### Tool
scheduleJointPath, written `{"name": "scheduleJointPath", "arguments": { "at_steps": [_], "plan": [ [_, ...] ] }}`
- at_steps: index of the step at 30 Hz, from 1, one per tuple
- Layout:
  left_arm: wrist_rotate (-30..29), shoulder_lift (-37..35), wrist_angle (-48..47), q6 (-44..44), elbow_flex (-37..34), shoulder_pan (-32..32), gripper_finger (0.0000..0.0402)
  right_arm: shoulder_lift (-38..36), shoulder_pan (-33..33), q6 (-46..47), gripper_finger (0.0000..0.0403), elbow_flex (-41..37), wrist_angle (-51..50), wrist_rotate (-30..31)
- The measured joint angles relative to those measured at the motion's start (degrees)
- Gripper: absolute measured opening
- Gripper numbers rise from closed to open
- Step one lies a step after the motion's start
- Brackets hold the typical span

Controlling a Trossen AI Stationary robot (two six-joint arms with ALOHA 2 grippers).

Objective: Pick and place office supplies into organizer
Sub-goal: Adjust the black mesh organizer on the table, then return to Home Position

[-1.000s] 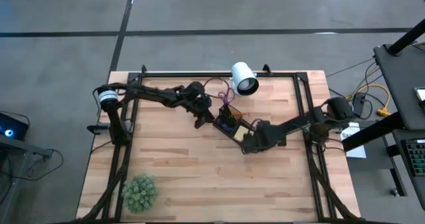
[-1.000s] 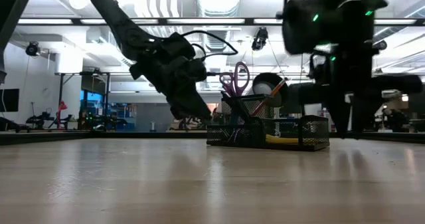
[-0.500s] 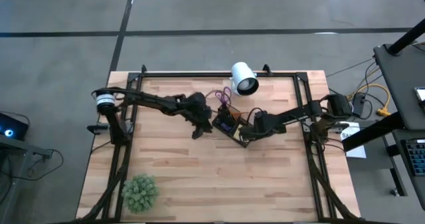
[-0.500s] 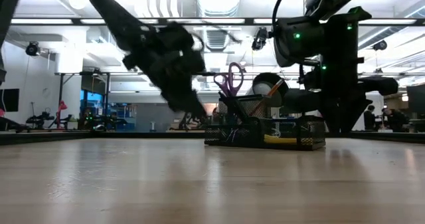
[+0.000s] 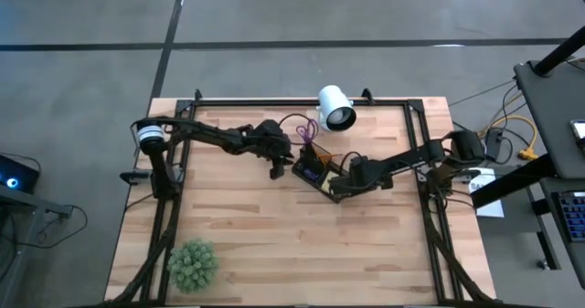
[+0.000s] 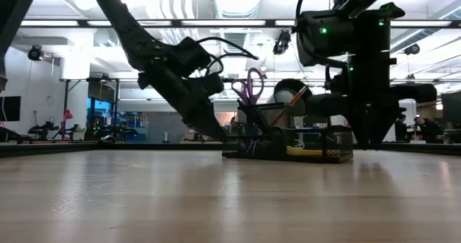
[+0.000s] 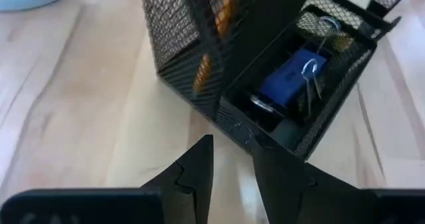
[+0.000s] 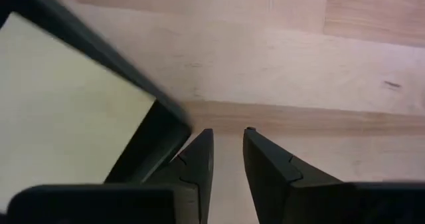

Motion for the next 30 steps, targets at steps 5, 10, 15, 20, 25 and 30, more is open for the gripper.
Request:
{"name": "scheduleJointPath", "arguments": {
  "at_steps": [5,10,15,20,25,30],
  "plan": [
    [3.01,0.8,-0.17,-1.54,0.46,-0.91,0.009,0.14,-0.53,-2.27,0.0075,0.46,-0.05,0.33],
    [6.16,0.38,-1.91,-4.3,-0.02,-3.6,0.009,0.14,-3.07,-6.5,0.0069,0.41,0.01,1.33],
    [9.01,-2.22,-7.9,-4.52,-0.22,-6.66,0.009,0.14,-4.07,-8.87,0.007,0.58,1.47,1.78],
    [6.64,-9.28,-10.48,-4.59,-3.51,-8.02,0.009,0.05,-4.05,-9.67,0.0077,0.71,0.39,5.55],
    [3.38,-20.75,-10.06,-5.23,-11.11,-8.35,0.009,-1.56,-2.97,-8.93,0.0079,1.69,-3.33,11.91],
    [-4.87,-30.27,-3.22,-7.99,-20.77,-8.42,0.009,-4.88,-1.62,-8.07,0.0068,2.46,-5.51,13.66]
  ]
}}
